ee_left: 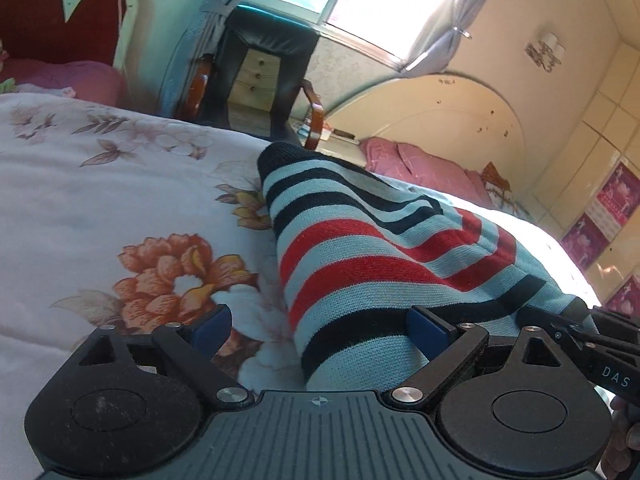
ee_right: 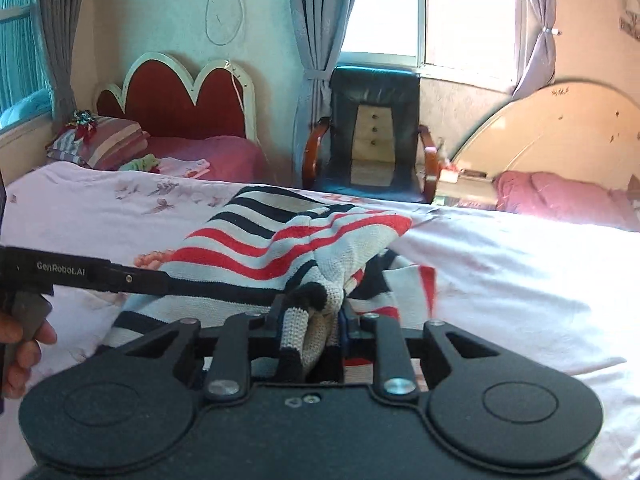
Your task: Fold small clothes
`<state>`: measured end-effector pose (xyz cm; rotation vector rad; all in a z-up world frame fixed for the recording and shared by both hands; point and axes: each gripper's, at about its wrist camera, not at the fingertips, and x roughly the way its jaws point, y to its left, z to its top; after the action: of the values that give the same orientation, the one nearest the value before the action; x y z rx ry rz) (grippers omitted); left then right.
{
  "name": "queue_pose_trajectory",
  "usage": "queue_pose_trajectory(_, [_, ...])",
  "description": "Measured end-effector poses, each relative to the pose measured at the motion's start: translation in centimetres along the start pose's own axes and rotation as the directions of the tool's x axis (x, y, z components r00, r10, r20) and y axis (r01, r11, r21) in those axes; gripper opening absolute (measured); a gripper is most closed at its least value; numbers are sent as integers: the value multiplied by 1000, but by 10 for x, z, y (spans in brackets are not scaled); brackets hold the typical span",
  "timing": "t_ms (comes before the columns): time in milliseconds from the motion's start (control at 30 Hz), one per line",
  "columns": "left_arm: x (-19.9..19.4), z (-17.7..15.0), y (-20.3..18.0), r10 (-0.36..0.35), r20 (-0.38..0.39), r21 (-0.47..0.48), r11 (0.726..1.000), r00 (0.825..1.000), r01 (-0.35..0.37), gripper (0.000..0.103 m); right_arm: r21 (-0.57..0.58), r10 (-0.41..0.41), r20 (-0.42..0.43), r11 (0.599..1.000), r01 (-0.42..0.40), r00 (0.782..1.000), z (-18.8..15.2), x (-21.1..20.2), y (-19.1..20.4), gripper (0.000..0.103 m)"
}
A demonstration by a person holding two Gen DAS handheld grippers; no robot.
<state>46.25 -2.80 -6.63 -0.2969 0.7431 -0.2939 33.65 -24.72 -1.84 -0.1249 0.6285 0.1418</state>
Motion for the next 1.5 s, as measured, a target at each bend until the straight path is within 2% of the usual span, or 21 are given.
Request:
queue_pose_trajectory(133, [19, -8, -30, 52, -46, 104, 993, 998, -47, 94, 76, -26, -86, 997, 33, 996, -25, 24, -25, 23])
queue_pose_trajectory(233, [19, -13, -31, 43, -48, 83, 996, 998, -39, 94, 138, 0, -110, 990, 15, 994, -42, 33, -33, 23])
queue_pose_trajectory(433, [9, -12, -26, 27, -52, 62, 998, 998, -24, 94, 217, 44, -125, 976, -16, 991, -40, 36, -41, 27])
queue_pose_trajectory(467, [0, -8, -28, 31, -26, 67, 997, 999, -29, 94, 233, 53, -129, 972, -22, 990, -38, 34, -44, 28])
queue_pose_trajectory(500, [-11, -3, -29, 23, 15, 73, 997, 1000, -24, 94, 254, 49, -114, 967, -19, 992, -35, 27, -49, 37])
queue_pose_trajectory(533, [-19, 3, -30, -4, 52, 76, 997, 999, 0, 94, 268, 15, -77, 963, 7, 997, -32, 17, -53, 54])
queue_pose_trajectory(567, [-26, 10, -31, -46, 79, 83, 996, 996, 40, 94, 276, -16, -35, 961, 26, 999, -29, 10, -59, 56])
queue_pose_trajectory(600, [-29, 16, -35, -83, 88, 101, 992, 993, 74, 94, 283, -21, -14, 959, 24, 1000, -25, 8, -65, 54])
queue_pose_trajectory(667, [-25, 24, -46, -134, 75, 159, 980, 988, 121, 94, 340, 7, -55, 940, 12, 998, -17, 24, -83, 52])
queue_pose_trajectory(800, [1, 24, -62, -205, -32, 215, 954, 978, 207, 90, 546, 117, -109, 837, -39, 987, -16, 68, -122, 40])
queue_pose_trajectory(833, [7, 20, -63, -199, -57, 223, 953, 978, 206, 90, 556, 123, -125, 831, -33, 985, -16, 77, -125, 21])
queue_pose_trajectory(867, [12, 17, -64, -169, -72, 239, 954, 983, 182, 90, 537, 135, -109, 842, -55, 985, -14, 80, -123, 9])
queue_pose_trajectory(933, [19, 9, -66, -125, -83, 264, 954, 989, 143, 89, 362, 90, -46, 930, -68, 995, -6, 71, -101, 9])
queue_pose_trajectory(967, [20, 6, -67, -125, -77, 274, 951, 989, 142, 89, 282, 56, -71, 959, -34, 996, -6, 76, -92, 9])
queue_pose_trajectory(1000, [20, 5, -70, -122, -74, 286, 948, 990, 138, 89, 261, 33, -122, 965, 0, 992, -10, 87, -90, 9])
queue_pose_trajectory(1067, [18, 5, -74, -112, -73, 287, 949, 991, 128, 89, 285, 27, -136, 958, 13, 990, -13, 94, -97, 11])
queue_pose_trajectory(1133, [7, 7, -74, -125, -63, 269, 953, 990, 137, 89, 296, 23, -148, 955, 22, 989, -9, 87, -98, 19])
queue_pose_trajectory(1167, [-1, 8, -72, -142, -52, 249, 957, 988, 151, 89, 288, -1, -132, 957, 39, 991, -6, 75, -96, 23])
queue_pose_trajectory(1233, [-18, 5, -68, -152, -27, 240, 958, 988, 154, 89, 265, -15, -62, 964, 31, 998, -3, 45, -90, 23])
queue_pose_trajectory(1400, [-47, -19, -63, -174, -5, 244, 955, 985, 170, 86, 194, 74, -10, 978, -71, 997, -12, -15, -69, 16])
queue_pose_trajectory(1500, [-51, -34, -69, -123, -10, 302, 946, 992, 120, 85, 122, 99, 0, 988, -98, 995, -25, -36, -49, 6])
